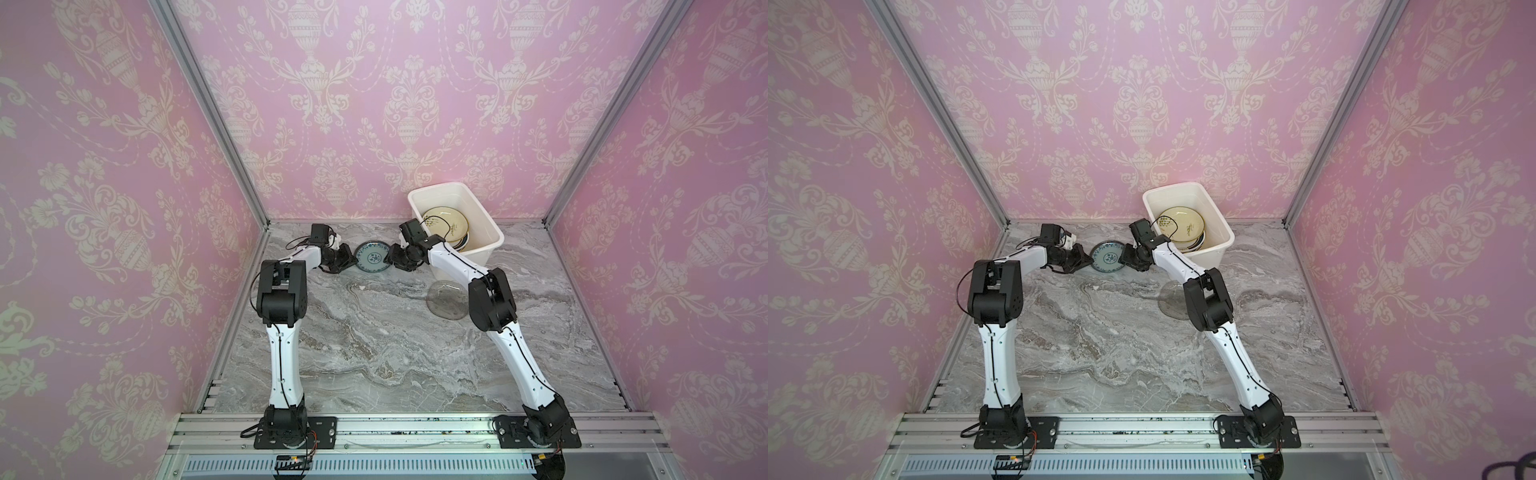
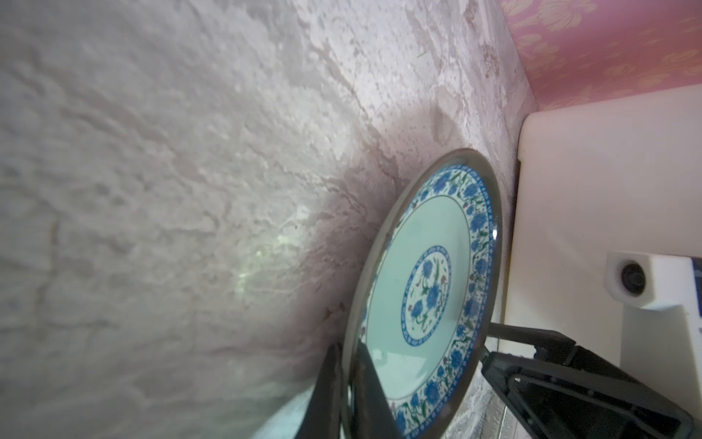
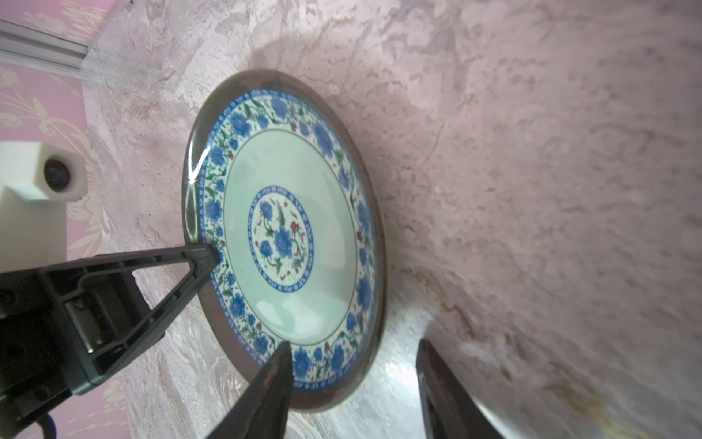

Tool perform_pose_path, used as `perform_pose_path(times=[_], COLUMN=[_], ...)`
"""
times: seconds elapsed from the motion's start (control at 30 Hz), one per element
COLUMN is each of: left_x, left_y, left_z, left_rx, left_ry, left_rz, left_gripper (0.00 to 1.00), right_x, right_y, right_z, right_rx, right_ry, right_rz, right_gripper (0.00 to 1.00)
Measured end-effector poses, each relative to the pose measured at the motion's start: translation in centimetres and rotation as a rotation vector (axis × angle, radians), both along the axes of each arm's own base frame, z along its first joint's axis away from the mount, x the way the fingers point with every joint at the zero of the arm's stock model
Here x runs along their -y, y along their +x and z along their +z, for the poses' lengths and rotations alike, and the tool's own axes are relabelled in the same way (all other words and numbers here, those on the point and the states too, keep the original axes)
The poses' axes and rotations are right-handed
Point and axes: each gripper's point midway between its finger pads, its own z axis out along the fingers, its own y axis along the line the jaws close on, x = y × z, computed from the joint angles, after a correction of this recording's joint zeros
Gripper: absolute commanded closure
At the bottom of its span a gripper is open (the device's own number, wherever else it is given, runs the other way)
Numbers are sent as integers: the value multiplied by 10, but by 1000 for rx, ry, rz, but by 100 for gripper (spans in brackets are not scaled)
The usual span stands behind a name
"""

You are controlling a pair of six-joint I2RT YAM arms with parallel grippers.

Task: Place the plates into the plastic bin on the countertop
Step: 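Grasp the blue-floral plate rim with the left gripper while the right pushes its far rim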

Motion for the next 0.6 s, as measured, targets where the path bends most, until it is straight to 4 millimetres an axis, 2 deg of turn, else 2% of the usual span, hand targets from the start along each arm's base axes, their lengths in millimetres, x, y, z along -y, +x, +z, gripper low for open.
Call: perform_pose_path(times=[0.27, 0.6], left_x=[-5, -20], left_y=[-20, -26], left_z=[-1, -2], left_rx=[-25, -49], left_ry=[6, -20], left_rz=[-7, 15], left_gripper=[93, 93], right_x=[-10, -26], right_y=[4, 3], right_z=[8, 22], right_rx=[10, 3], right_ry=[81, 204], right_rz=[4, 14], right_gripper=[44, 49])
